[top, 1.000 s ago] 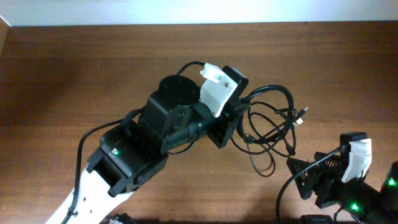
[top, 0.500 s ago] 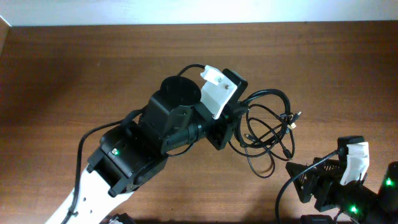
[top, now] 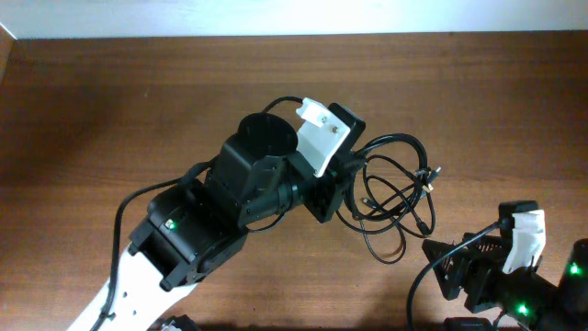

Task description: Untangle cables

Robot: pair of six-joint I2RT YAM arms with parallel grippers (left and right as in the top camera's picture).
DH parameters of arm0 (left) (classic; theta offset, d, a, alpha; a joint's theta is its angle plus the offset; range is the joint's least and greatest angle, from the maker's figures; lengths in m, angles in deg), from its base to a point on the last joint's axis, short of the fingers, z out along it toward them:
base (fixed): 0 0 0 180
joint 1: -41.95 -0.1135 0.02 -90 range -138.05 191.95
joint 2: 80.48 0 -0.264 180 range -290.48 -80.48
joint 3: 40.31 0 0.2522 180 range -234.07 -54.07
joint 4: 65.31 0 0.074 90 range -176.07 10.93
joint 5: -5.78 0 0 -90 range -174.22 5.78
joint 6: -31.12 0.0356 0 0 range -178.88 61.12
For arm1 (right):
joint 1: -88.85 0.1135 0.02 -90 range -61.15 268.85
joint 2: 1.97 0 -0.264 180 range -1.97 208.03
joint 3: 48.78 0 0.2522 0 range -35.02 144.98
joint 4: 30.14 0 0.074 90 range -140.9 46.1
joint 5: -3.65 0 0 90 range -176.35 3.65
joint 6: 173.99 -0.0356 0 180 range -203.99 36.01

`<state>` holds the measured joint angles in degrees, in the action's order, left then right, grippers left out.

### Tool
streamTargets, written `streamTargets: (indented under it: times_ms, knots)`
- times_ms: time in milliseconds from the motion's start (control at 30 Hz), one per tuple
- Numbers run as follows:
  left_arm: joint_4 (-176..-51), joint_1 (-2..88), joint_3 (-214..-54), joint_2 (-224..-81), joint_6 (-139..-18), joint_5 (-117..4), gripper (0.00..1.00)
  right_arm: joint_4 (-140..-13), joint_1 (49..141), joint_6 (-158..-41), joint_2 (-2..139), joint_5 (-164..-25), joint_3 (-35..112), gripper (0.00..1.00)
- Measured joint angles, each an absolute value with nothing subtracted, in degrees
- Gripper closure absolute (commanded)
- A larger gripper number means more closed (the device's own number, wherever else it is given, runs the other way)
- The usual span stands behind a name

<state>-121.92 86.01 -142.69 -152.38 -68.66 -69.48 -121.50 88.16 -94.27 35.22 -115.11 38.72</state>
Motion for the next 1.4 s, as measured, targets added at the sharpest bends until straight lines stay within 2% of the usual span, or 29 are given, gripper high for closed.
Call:
streamTargets:
  times_ms: [500, 967, 1133, 1400]
  knots:
    - [-122.6, 86.01, -142.69, -152.38, -68.66, -71.62, 1.0, -121.5, 88.16, -94.21, 35.22, -115.11, 38.72, 0.21]
    - [-122.81, 86.01, -142.69, -152.49, -68.68, -72.08, 1.0, -121.28, 88.16, -92.66, 35.22, -115.11, 38.72, 0.14]
    - [-124.34, 86.01, -142.69, -154.58, -68.66, -74.18, 1.0, -121.0, 88.16, -87.45, 35.22, -115.11, 38.72, 0.03]
    - [-123.95, 86.01, -142.69, -155.94, -68.68, -72.84, 1.0, -119.56, 88.16, -75.28, 35.22, -112.68, 38.72, 0.02]
